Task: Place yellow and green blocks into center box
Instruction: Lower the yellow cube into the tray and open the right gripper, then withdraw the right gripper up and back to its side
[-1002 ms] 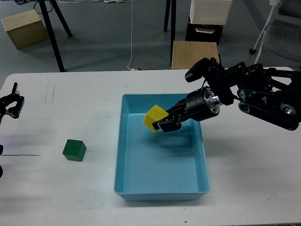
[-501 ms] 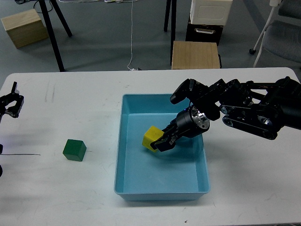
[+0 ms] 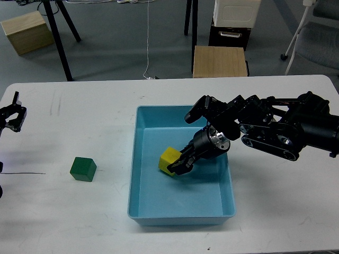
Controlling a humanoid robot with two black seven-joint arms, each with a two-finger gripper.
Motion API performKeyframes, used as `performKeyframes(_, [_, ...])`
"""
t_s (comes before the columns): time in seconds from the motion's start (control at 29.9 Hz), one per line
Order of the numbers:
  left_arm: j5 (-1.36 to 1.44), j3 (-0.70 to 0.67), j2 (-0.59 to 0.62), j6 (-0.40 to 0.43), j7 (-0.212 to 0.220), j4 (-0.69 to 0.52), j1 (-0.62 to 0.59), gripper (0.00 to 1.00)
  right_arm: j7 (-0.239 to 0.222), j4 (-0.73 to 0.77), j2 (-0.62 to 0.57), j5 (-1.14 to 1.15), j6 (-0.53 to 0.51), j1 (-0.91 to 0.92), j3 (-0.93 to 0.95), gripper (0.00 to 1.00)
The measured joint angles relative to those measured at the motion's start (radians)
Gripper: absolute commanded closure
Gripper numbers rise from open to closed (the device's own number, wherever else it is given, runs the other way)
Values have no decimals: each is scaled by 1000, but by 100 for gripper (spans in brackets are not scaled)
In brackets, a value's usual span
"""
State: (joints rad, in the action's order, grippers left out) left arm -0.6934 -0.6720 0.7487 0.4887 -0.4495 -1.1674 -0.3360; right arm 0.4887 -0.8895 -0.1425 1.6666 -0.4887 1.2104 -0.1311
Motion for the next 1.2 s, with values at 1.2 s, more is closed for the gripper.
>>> performKeyframes(1.2, [0, 1, 0, 0, 0, 0, -10, 0, 0, 263, -110, -345, 59, 50, 416, 1])
